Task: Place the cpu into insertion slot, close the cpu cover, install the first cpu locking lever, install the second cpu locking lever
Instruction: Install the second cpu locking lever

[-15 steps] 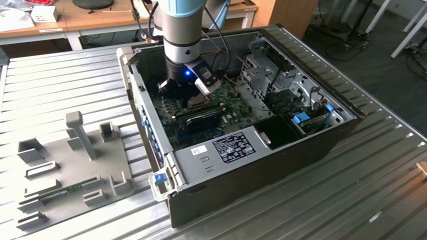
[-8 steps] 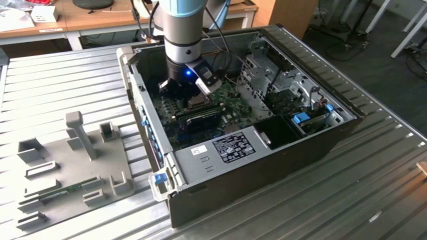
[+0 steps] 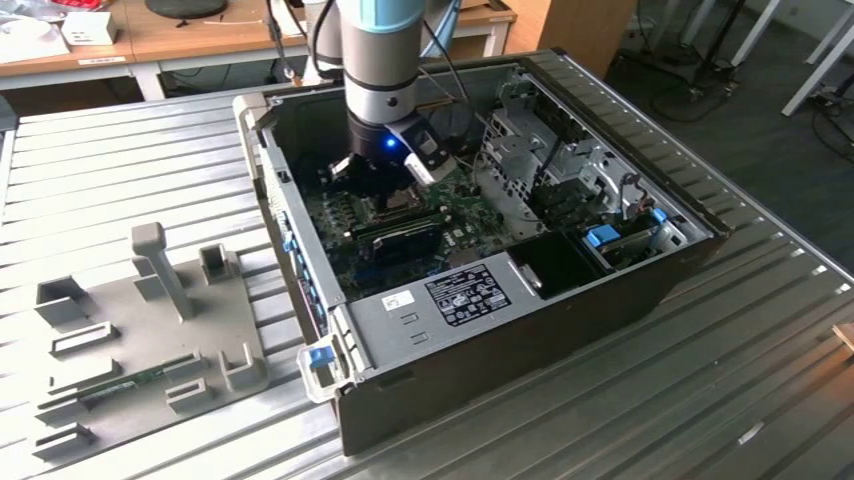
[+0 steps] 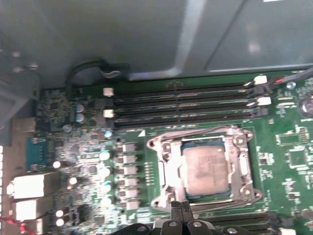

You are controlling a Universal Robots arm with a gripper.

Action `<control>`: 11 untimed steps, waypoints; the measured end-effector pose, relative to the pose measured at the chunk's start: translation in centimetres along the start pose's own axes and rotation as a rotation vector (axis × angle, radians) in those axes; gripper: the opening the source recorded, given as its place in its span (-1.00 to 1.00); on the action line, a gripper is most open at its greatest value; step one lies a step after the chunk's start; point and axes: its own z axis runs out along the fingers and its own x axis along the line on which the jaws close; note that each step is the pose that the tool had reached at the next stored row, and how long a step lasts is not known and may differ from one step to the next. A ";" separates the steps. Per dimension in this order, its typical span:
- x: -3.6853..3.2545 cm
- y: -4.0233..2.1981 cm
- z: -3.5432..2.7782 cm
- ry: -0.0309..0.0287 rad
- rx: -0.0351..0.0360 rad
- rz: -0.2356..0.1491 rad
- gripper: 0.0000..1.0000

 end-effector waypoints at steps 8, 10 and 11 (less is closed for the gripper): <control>-0.67 1.63 0.27 -0.0001 0.0001 0.000 -0.80; -0.89 1.90 0.32 0.0000 0.0000 0.000 -0.80; -1.03 2.01 0.34 0.0000 0.0000 0.000 -0.80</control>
